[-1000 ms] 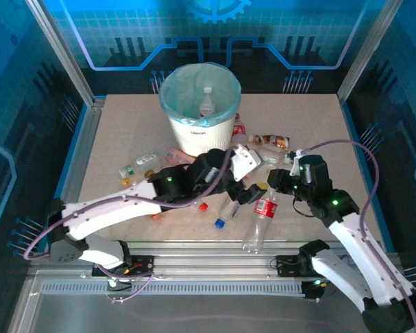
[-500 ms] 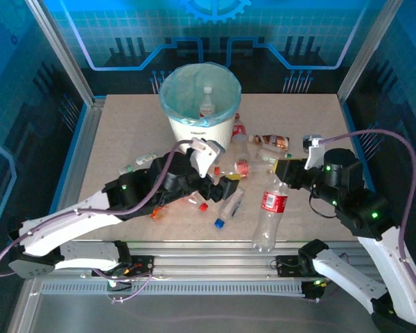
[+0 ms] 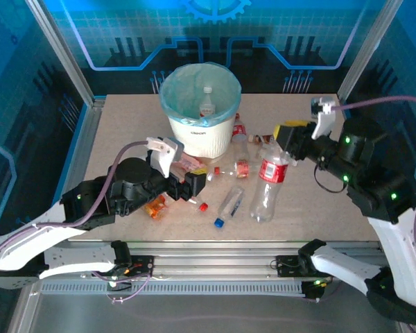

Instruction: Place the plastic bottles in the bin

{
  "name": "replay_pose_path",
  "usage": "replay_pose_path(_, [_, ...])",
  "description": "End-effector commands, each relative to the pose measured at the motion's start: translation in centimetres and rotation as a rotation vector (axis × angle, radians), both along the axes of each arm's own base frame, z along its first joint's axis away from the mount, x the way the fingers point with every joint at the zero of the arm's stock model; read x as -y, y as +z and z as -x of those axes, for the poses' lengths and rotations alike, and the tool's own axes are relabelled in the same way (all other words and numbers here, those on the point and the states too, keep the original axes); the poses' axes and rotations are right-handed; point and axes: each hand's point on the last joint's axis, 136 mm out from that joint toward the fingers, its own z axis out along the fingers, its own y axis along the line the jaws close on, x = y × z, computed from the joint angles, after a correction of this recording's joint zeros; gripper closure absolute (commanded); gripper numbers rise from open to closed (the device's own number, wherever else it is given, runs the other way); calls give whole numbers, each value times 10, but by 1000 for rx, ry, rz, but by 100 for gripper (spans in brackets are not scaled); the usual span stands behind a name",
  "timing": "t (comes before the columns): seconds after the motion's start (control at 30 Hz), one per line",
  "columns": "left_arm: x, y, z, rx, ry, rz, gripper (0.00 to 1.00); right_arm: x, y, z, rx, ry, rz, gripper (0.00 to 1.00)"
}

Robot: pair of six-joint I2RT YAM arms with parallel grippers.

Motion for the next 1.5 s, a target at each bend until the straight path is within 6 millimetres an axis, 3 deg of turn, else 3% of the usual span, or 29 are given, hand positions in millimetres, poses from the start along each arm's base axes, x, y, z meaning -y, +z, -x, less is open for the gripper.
replay_pose_path(0.0, [-22,10,-2,5,73,-22,7,-21,49,-15,154,44,-32,100])
replay_pose_path(0.23, [-43,26,-6,31,137,-36,8,-62,114,-65,359,48,-60,100])
replay_pose_path(0.43, [-61,40,-11,73,193,-71,8,-87,163,-112,541,-12,-59,100])
replay_pose_path(0.63, [-70,48,-19,118,242,-104,8,-122,164,-175,629,-44,-9,100])
replay_pose_path(0.73, [-68,48,-23,135,249,-120,7,-149,146,-203,646,1,19,100])
replay_pose_path(0.83, [-67,46,-27,143,253,-155,7,-183,113,-227,647,90,58,100])
replay_pose_path(0.97, [-66,41,-31,138,260,-184,7,-225,52,-254,620,185,163,100])
replay_pose_path(1.1, [-63,38,-31,128,255,-180,7,-248,-7,-276,552,223,254,100])
replay_pose_path(1.17, [-64,34,-32,126,259,-183,7,-253,-26,-281,518,241,277,99])
replay_pose_path(1.2, [-65,32,-32,125,260,-185,7,-259,-52,-290,474,253,299,96])
replay_pose_path(1.27, [-65,28,-33,124,265,-187,6,-262,-73,-295,425,264,322,93])
replay_pose_path(1.37, [-64,27,-33,124,264,-180,6,-260,-86,-299,377,247,336,74])
replay_pose_path(1.43, [-63,28,-33,125,259,-178,6,-256,-79,-294,365,237,338,55])
replay_pose_path(1.47, [-63,29,-33,127,258,-178,6,-254,-70,-289,371,239,337,53])
